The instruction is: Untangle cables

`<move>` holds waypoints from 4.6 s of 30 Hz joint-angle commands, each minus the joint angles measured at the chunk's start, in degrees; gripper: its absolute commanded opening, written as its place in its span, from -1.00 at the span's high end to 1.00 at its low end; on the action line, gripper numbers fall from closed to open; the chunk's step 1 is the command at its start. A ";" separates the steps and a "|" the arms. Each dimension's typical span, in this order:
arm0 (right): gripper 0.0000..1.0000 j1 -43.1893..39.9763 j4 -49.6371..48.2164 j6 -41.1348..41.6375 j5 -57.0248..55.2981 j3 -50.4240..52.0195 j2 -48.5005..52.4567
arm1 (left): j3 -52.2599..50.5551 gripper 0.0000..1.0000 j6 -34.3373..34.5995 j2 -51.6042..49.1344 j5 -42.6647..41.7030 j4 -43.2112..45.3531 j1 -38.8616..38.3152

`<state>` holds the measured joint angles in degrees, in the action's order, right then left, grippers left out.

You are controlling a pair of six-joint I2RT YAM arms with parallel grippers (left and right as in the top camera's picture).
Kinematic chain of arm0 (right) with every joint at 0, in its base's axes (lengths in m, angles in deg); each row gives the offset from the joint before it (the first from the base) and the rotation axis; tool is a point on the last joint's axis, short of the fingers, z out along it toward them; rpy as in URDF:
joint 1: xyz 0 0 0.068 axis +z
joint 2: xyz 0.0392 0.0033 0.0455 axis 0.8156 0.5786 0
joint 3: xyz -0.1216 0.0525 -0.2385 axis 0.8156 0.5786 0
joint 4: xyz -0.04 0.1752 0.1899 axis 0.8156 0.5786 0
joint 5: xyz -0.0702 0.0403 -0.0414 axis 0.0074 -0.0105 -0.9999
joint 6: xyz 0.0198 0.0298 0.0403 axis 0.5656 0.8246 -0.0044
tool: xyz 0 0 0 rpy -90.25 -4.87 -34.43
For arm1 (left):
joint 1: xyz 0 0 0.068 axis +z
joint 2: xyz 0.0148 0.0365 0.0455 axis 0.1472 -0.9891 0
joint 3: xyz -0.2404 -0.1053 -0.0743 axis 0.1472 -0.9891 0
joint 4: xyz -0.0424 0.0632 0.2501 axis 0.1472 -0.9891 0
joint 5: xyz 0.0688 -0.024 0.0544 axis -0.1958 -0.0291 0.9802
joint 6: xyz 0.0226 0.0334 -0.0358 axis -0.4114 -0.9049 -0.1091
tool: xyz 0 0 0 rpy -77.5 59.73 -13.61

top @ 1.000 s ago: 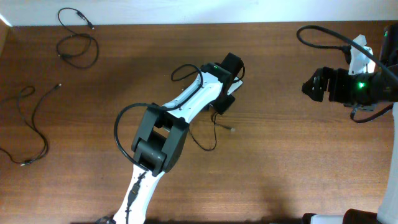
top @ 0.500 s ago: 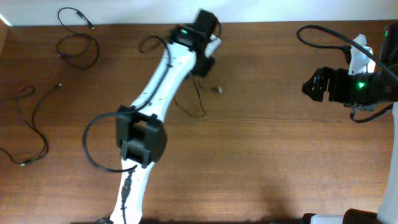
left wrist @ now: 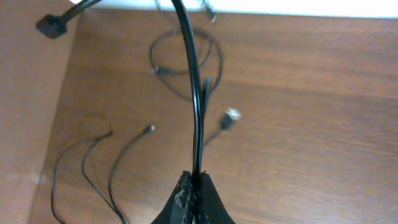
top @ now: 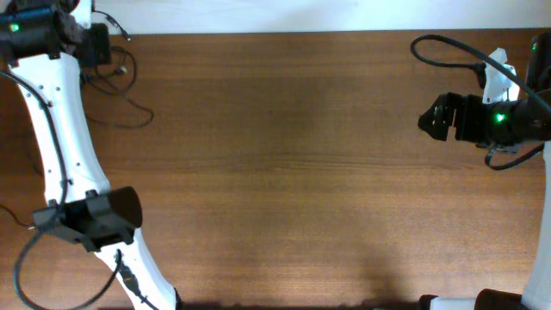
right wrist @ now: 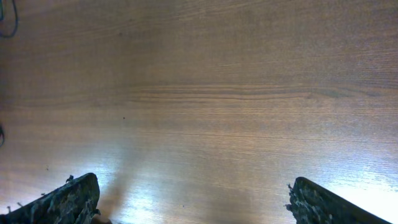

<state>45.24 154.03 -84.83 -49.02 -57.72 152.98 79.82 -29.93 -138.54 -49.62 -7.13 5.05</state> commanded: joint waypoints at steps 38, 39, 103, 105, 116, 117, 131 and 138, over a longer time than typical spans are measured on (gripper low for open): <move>-0.98 -0.35 -1.27 -5.29 -2.23 -0.44 -21.35 | -37.33 -0.99 1.38 39.67 -29.05 28.74 10.16; -0.98 -0.35 -0.33 -5.29 -2.21 -0.44 -21.42 | -37.33 -0.99 1.38 39.67 -29.05 28.74 10.16; -0.98 7.52 -87.30 -5.27 -8.41 110.18 -88.17 | -37.33 -0.99 1.38 39.67 -29.05 28.74 10.16; -0.98 7.52 -87.30 -5.27 -8.41 110.18 -88.17 | -37.75 -0.99 1.38 39.56 -29.03 28.63 10.16; -0.98 7.52 -87.30 -5.27 -8.41 110.18 -88.17 | -78.60 -0.99 0.74 56.63 -14.91 54.77 3.52; -0.98 7.52 -87.30 -5.27 -8.41 110.18 -88.17 | -86.47 -0.99 0.72 60.24 -14.58 63.14 2.32; -0.98 7.52 -87.30 -5.27 -8.41 110.18 -88.17 | -146.79 -0.99 1.18 102.14 -9.57 96.02 -5.03; -0.98 7.52 -87.30 -5.27 -8.41 110.18 -88.17 | -146.64 -0.99 1.18 115.71 -9.07 75.60 -5.18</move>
<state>52.45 66.69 -90.32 -56.94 51.94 65.25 -66.71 -29.26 -27.02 -59.26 71.99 0.16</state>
